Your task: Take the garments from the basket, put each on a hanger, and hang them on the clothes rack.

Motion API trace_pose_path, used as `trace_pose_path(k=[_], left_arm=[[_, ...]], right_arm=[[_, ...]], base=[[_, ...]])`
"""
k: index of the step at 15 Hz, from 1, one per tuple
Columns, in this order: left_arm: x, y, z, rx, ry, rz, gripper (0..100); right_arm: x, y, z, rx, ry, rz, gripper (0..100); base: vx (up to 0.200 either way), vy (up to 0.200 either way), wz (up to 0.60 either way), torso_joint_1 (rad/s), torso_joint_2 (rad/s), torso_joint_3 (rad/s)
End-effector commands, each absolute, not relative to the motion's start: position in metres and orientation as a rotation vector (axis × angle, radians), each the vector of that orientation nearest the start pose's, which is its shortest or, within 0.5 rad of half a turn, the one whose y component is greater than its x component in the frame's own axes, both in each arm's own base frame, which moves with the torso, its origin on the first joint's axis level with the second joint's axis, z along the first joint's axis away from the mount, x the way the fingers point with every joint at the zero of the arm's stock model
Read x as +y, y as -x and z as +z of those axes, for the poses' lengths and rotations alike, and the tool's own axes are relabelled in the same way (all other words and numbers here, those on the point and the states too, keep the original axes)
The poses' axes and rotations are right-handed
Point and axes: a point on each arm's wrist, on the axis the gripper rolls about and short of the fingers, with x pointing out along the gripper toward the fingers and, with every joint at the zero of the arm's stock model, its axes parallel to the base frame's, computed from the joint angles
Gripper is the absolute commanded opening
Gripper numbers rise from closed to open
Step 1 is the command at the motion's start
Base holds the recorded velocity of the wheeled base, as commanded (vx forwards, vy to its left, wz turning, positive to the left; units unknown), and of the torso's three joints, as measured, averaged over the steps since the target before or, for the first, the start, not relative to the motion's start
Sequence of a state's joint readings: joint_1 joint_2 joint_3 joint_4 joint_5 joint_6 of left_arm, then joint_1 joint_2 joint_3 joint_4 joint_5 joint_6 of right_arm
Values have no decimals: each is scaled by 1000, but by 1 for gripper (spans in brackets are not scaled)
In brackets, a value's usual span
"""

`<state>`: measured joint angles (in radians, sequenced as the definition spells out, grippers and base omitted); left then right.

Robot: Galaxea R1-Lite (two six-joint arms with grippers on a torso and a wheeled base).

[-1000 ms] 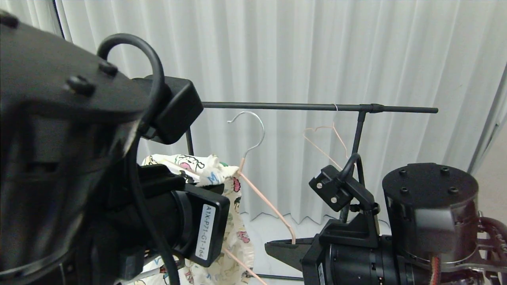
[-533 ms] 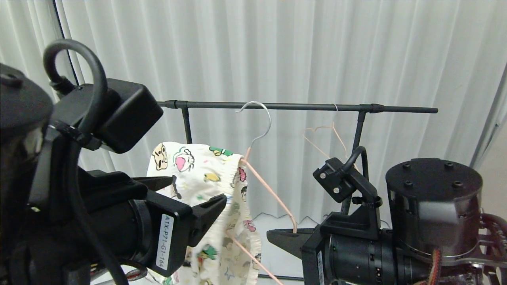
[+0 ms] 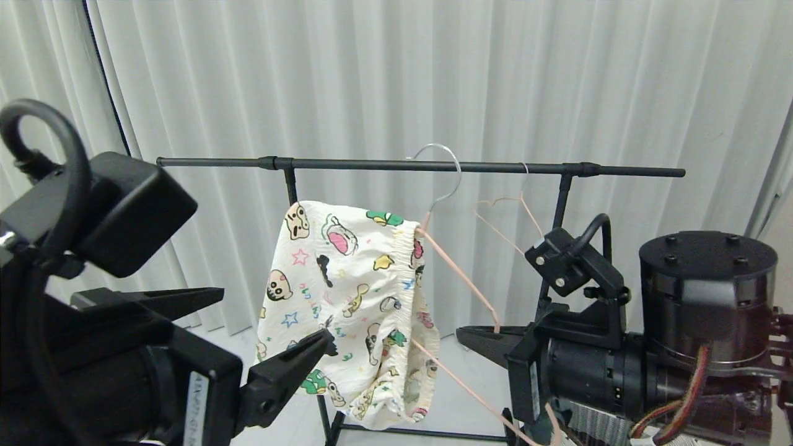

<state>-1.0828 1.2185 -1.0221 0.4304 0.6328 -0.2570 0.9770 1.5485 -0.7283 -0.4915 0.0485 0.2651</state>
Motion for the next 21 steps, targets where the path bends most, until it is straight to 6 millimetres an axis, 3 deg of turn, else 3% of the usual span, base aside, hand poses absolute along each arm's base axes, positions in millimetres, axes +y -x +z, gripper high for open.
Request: trace_pose_path(k=[1,4,8,10,14,17,21], left_arm=[[-107,-72,264,410,-272,-408,100],[-91,-63,252,407,-318,-420,100],[-89,-60,246,427,-335,-494,100],[-88,-56,243,441,-403,-695,100],[-102,-59,232,436,-421,-864,100],[-118,-66,206,432,-477,-973,100],[-137,-75,199,407,-493,-1018,100]], right_arm=[[193,-145,189,421,-52,970,0],[171,-133,174,430,38,1020,0],[158,-121,161,435,114,1065,0],[149,-111,154,421,173,1109,0],[143,-93,143,415,247,1198,0],[146,-83,139,399,299,1267,0],[139,-70,135,364,353,1341,0]], base=[[0,0,0,0,0,0],[0,0,0,0,0,0],[0,0,0,0,0,0],[0,0,0,0,0,0],[0,0,0,0,0,0],[0,0,0,0,0,0],[0,0,0,0,0,0]])
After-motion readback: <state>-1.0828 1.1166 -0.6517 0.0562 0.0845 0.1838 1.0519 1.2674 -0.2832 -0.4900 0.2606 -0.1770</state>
